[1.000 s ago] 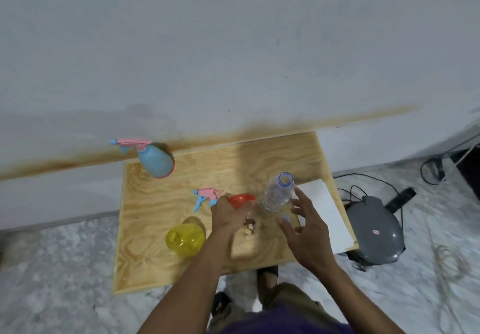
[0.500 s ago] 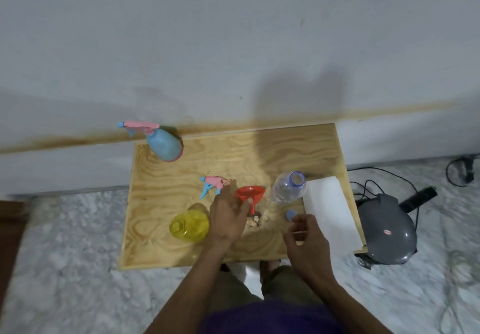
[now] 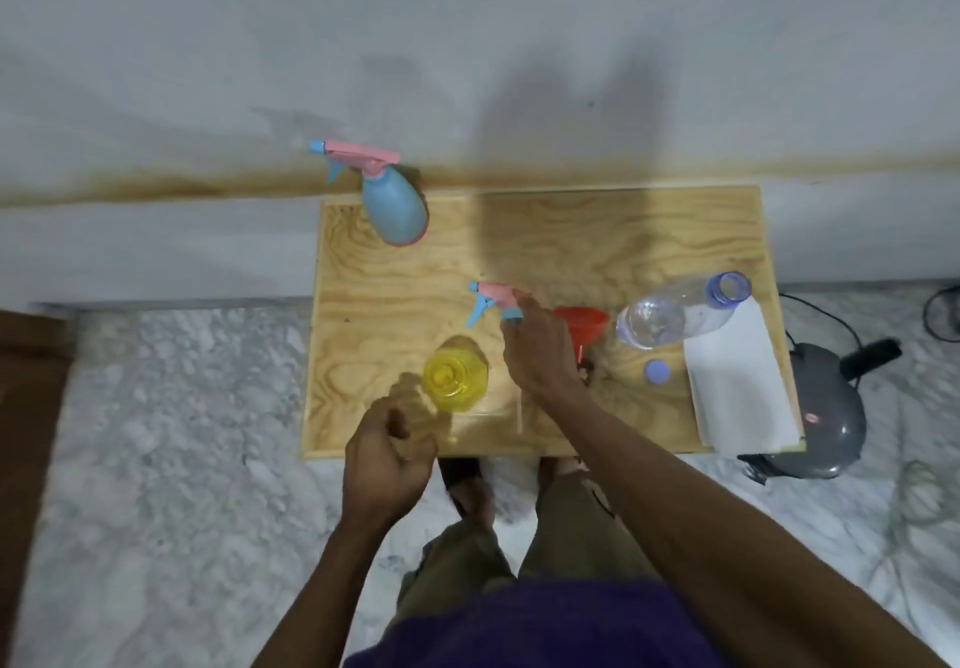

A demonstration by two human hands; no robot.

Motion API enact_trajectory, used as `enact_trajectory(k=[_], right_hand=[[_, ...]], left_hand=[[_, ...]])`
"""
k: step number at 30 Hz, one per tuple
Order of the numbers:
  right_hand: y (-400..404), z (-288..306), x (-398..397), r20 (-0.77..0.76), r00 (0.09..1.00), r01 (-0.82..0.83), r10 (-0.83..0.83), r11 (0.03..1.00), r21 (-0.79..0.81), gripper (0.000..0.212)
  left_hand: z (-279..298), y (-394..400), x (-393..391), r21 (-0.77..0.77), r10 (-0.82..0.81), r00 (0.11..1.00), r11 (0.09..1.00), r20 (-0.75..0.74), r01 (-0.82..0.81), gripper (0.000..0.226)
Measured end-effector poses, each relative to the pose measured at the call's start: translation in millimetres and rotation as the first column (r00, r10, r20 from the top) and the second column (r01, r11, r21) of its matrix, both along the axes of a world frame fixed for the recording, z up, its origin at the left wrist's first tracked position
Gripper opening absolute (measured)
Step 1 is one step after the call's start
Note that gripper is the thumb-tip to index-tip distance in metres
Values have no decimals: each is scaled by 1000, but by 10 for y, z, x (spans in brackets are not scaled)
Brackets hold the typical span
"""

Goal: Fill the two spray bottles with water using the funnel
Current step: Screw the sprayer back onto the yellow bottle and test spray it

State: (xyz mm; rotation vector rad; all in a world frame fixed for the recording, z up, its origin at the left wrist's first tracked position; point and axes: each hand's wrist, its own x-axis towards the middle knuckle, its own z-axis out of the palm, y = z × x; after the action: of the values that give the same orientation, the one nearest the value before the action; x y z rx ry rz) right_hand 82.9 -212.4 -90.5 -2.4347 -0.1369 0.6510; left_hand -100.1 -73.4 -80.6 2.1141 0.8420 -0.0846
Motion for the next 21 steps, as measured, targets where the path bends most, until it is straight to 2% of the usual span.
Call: enact_trajectory(k=[3, 6, 8, 10, 15, 19, 21], right_hand=[[140, -53, 70, -7, 1000, -5, 4, 995, -103, 37], [230, -58, 121, -28, 997, 60, -66, 981, -183, 38], [281, -49, 124, -19, 999, 23, -28, 972, -233, 39], [331, -64, 134, -24, 997, 61, -69, 968, -243, 40], [391, -176, 142, -63, 956, 267, -287, 937, -226, 40], [383, -119, 102, -34, 942, 325, -334, 933, -152, 39], [403, 1, 78, -15, 938, 346, -347, 936, -67, 41]], left_hand=[[-73, 75, 128, -77, -130, 985, 987, 114, 139, 81], [-139, 92, 293, -102, -168, 963, 976, 210, 192, 96], [-176, 74, 378, -175, -126, 970, 971, 209, 164, 98], [-214, 50, 429, -199, -107, 973, 969, 204, 148, 94], [-357, 39, 439, -72, -182, 953, 976, 243, 204, 92], [-374, 81, 446, -63, -191, 951, 975, 243, 212, 84], [-274, 97, 428, -107, -136, 958, 980, 252, 167, 79]])
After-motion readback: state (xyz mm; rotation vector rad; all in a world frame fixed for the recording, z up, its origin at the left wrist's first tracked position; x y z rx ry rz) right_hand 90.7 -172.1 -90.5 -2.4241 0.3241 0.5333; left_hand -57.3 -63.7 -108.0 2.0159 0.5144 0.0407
